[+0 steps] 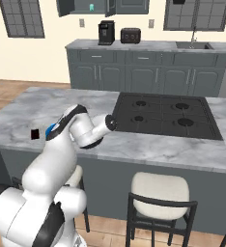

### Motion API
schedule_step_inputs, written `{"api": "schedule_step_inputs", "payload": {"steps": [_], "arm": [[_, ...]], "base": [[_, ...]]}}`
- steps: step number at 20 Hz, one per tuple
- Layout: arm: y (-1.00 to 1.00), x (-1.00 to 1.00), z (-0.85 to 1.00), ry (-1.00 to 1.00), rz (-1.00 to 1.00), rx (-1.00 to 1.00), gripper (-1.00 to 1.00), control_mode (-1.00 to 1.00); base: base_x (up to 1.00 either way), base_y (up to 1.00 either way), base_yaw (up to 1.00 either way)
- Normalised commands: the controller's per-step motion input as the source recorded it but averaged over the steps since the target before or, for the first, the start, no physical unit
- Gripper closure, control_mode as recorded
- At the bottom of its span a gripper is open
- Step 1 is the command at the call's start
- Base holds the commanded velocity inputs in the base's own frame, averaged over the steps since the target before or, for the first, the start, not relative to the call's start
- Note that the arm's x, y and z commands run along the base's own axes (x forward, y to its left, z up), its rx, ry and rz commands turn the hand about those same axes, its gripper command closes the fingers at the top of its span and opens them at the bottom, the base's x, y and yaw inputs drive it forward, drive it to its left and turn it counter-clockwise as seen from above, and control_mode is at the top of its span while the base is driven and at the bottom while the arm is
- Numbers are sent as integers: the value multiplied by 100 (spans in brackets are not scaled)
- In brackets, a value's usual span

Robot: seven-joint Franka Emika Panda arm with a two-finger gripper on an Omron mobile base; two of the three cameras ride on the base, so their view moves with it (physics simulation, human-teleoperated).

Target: Take the cinnamon bottle from the cabinet and place it on the dining table, next to the plate with the cupcake. Then take the chocolate from the dining counter and place it on the cupcake plate.

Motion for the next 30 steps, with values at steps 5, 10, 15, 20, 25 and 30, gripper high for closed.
{"api": "schedule_step_inputs", "payload": {"steps": [5, 10, 15, 20, 25, 30], "arm": [[0, 55, -25, 30, 10, 7, 100, -100], [-7, 30, -22, 5, 17, 1, 100, -100], [-2, 21, -31, -6, 17, 0, 100, -100], [-1, 32, -28, -7, 9, 0, 100, -100], [-2, 33, -24, -5, 9, 0, 100, -100], [0, 43, -24, -1, 2, 0, 100, -100]], "base": [[0, 0, 0], [0, 0, 0], [0, 0, 0], [0, 0, 0], [0, 0, 0], [0, 0, 0]]}}
